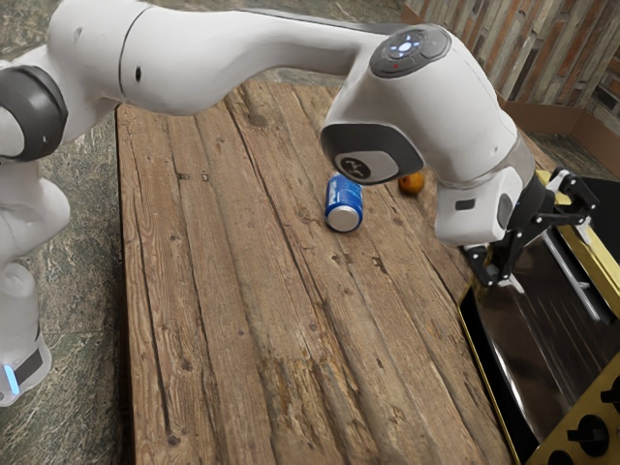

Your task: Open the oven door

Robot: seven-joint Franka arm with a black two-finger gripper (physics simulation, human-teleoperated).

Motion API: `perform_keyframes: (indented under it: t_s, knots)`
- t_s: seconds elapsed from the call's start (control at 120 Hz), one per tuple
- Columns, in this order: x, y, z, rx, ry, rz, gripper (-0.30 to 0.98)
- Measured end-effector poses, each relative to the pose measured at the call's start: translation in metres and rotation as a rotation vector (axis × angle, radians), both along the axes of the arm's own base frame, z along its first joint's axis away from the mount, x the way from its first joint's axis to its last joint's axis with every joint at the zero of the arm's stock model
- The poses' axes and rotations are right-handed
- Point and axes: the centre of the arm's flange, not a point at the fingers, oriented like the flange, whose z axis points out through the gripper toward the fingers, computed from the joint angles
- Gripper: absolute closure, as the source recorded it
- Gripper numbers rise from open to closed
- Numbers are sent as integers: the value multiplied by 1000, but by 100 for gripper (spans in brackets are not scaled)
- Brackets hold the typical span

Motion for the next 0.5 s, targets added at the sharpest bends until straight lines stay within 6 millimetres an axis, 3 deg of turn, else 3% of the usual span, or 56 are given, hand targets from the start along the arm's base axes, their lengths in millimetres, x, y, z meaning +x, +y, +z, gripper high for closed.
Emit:
perform_keyframes:
  t_s: [0.167, 0.417, 0.5]
  knots:
    - [32, 24, -22, 7, 64, 22, 0]
    - [52, 16, -32, 42, 104, -9, 0]
    - [59, 28, -34, 46, 122, 0, 0]
